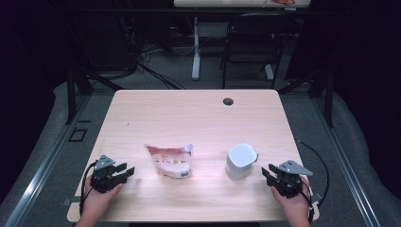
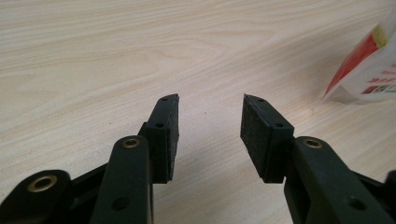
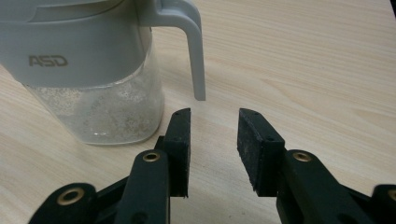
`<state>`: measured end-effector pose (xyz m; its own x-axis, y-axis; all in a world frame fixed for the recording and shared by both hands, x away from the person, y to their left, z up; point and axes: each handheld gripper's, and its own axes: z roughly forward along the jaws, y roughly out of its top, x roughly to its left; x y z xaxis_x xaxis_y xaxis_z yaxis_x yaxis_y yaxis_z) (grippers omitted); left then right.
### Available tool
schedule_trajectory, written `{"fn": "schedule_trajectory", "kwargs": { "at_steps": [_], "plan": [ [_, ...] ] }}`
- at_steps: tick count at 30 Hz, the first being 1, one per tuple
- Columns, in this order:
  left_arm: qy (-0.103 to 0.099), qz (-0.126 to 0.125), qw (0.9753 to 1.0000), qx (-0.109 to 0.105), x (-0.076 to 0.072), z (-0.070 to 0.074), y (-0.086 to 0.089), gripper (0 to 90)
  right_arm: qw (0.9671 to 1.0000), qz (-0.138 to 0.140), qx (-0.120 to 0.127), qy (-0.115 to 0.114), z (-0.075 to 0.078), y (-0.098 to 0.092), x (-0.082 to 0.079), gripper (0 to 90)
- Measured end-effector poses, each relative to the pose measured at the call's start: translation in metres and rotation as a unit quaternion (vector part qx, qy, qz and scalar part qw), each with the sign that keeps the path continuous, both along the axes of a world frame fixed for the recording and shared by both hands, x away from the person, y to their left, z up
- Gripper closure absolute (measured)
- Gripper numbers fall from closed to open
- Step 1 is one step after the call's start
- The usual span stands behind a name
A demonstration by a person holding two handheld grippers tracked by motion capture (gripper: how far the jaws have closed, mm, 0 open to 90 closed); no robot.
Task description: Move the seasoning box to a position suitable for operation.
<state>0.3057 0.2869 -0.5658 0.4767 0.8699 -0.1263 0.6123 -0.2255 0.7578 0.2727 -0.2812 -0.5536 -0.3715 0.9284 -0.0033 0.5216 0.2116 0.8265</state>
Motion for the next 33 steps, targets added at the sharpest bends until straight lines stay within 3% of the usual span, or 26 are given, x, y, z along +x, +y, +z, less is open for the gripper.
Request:
{"fn": "schedule_trajectory", "kwargs": {
  "at_steps": [6,14,16,20,25,27,33],
  "plan": [
    [-0.007,0.001,0.9999,-0.010,-0.002,0.002,0.002,57.0,0.9998,0.014,0.011,-0.006,-0.001,0.002,0.008,65.4],
    [-0.012,0.000,0.9998,-0.017,-0.005,0.001,0.003,59.9,0.9997,0.024,0.007,-0.003,-0.003,0.007,0.017,66.8],
    [-0.009,0.001,0.9997,-0.023,-0.005,0.002,0.005,61.9,0.9994,0.025,0.022,-0.003,-0.004,0.009,0.021,65.3],
    [-0.007,0.009,0.9997,-0.024,-0.009,0.003,0.008,61.9,0.9997,0.022,0.014,0.000,-0.006,0.010,0.025,65.5],
    [-0.011,0.015,0.9996,-0.020,-0.010,0.003,0.010,61.0,0.9994,0.023,0.024,-0.005,-0.005,0.011,0.029,65.6],
    [-0.012,0.016,0.9995,-0.024,-0.011,0.003,0.011,60.6,0.9995,0.025,0.015,-0.007,-0.004,0.011,0.030,66.5],
    [-0.011,0.020,0.9994,-0.027,-0.013,0.002,0.013,59.9,0.9991,0.030,0.028,-0.009,-0.005,0.008,0.036,69.3]
  ]
}}
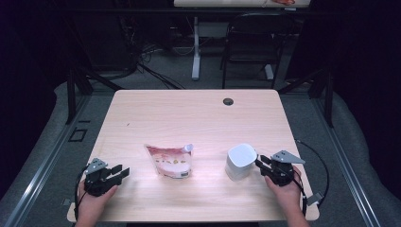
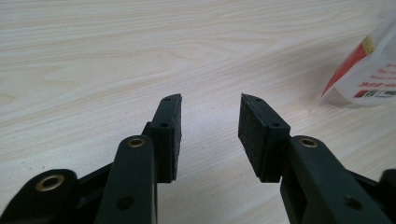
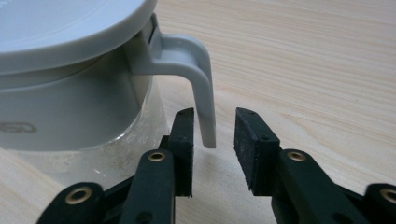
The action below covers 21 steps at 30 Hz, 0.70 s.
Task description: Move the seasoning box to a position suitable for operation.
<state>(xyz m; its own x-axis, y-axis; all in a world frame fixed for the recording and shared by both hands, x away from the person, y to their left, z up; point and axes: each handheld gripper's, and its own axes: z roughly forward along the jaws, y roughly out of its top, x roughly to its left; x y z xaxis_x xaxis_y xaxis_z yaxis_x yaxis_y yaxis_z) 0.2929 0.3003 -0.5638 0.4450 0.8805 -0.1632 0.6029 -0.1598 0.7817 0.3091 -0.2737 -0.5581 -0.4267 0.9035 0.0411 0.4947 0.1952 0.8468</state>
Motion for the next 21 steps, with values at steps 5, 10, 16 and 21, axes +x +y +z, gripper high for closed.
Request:
{"fn": "schedule_trajectory", "kwargs": {
  "at_steps": [5,10,16,21],
  "plan": [
    [0.004,0.007,0.9999,-0.009,0.000,-0.001,0.003,60.1,0.9999,0.008,0.003,-0.006,0.001,0.002,0.004,71.1],
    [0.007,0.008,0.9998,-0.014,-0.001,-0.001,0.005,61.7,0.9999,0.014,-0.002,-0.006,0.002,0.005,0.007,75.6],
    [0.011,0.007,0.9998,-0.016,-0.002,-0.001,0.006,63.7,0.9999,0.013,-0.009,-0.002,0.004,0.009,0.009,80.7],
    [0.017,0.001,0.9998,-0.013,0.000,-0.002,0.004,63.7,0.9995,0.016,-0.025,-0.004,0.005,0.011,0.006,81.6]
  ]
}}
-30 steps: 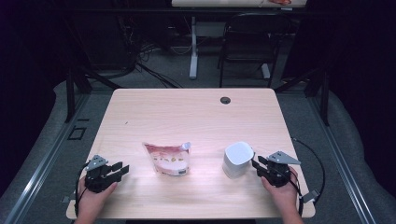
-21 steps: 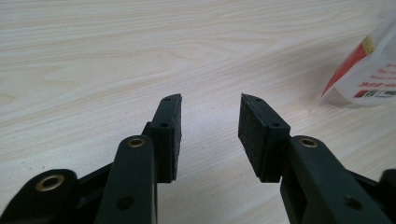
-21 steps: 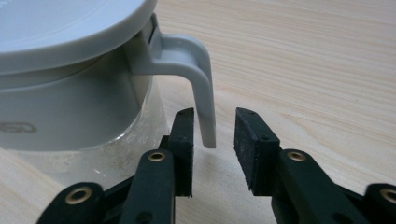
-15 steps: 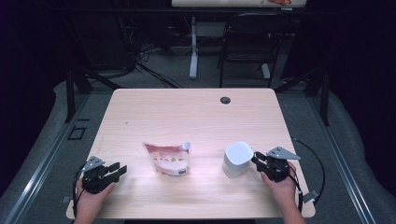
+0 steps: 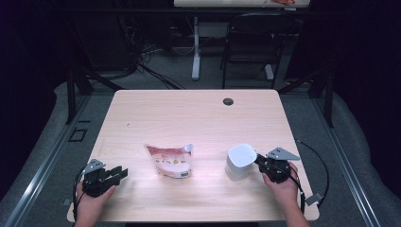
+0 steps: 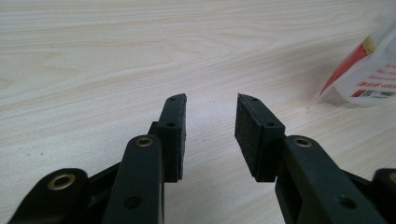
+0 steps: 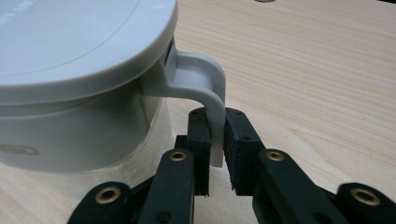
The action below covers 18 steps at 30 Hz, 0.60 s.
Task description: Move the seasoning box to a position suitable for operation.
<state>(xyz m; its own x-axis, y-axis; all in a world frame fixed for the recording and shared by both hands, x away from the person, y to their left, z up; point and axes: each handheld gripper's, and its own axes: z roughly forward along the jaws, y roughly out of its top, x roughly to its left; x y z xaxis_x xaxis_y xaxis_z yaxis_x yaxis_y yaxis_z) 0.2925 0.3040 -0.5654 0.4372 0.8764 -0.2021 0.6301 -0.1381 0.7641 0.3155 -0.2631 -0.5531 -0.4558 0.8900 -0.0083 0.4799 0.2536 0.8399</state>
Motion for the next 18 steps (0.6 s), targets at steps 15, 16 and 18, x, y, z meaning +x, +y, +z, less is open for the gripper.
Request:
{"fn": "schedule_trajectory", "kwargs": {
  "at_steps": [15,16,18],
  "plan": [
    [-0.001,-0.011,0.9999,-0.002,0.003,0.001,-0.004,63.7,0.9998,0.012,-0.007,0.012,0.003,0.001,-0.021,82.5],
    [0.000,-0.012,0.9999,-0.004,0.003,0.002,-0.004,63.6,0.9998,0.010,-0.003,0.014,0.003,0.002,-0.023,82.5],
    [-0.001,-0.012,0.9999,-0.003,0.003,0.002,-0.005,63.6,0.9997,0.015,-0.009,0.019,0.005,0.004,-0.028,82.8]
  ]
}}
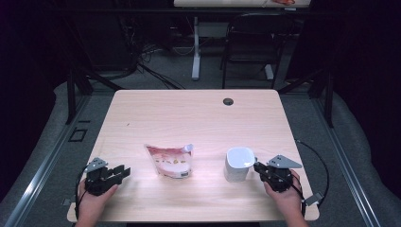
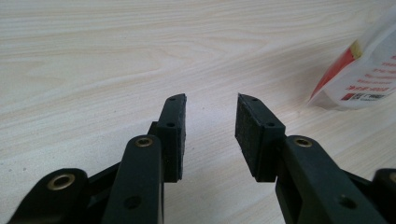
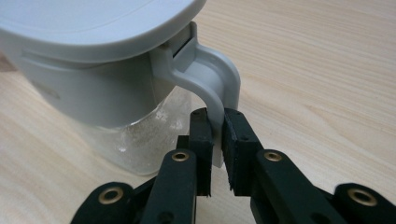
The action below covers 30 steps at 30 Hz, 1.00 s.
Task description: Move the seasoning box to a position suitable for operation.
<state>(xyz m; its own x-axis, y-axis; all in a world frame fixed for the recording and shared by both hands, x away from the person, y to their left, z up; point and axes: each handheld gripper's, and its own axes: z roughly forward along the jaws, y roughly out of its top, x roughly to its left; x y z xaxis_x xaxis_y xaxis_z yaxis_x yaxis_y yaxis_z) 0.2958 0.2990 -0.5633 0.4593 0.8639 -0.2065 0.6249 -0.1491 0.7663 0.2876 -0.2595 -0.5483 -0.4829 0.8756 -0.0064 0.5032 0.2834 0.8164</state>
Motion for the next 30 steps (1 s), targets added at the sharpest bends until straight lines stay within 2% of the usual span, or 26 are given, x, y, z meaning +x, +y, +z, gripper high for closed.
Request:
{"fn": "schedule_trajectory", "kwargs": {
  "at_steps": [4,10,15,23,30],
  "plan": [
    [0.000,-0.002,1.0000,0.000,0.000,0.000,0.000,63.6,0.9999,0.002,-0.009,0.003,0.002,0.003,-0.004,82.5],
    [0.000,-0.004,1.0000,0.003,0.000,0.000,-0.001,63.6,0.9999,0.003,-0.008,0.009,0.003,0.006,-0.010,81.8],
    [0.000,-0.003,1.0000,0.002,0.000,0.000,-0.001,63.6,1.0000,0.005,0.000,-0.003,0.004,0.007,-0.012,79.5],
    [0.002,-0.003,1.0000,0.004,0.000,0.000,-0.001,63.5,0.9998,-0.006,-0.011,-0.015,0.004,0.010,-0.008,80.6],
    [0.000,-0.002,1.0000,0.003,-0.001,0.000,-0.001,63.5,0.9996,-0.020,-0.018,-0.010,0.005,0.014,-0.011,82.2]
  ]
}}
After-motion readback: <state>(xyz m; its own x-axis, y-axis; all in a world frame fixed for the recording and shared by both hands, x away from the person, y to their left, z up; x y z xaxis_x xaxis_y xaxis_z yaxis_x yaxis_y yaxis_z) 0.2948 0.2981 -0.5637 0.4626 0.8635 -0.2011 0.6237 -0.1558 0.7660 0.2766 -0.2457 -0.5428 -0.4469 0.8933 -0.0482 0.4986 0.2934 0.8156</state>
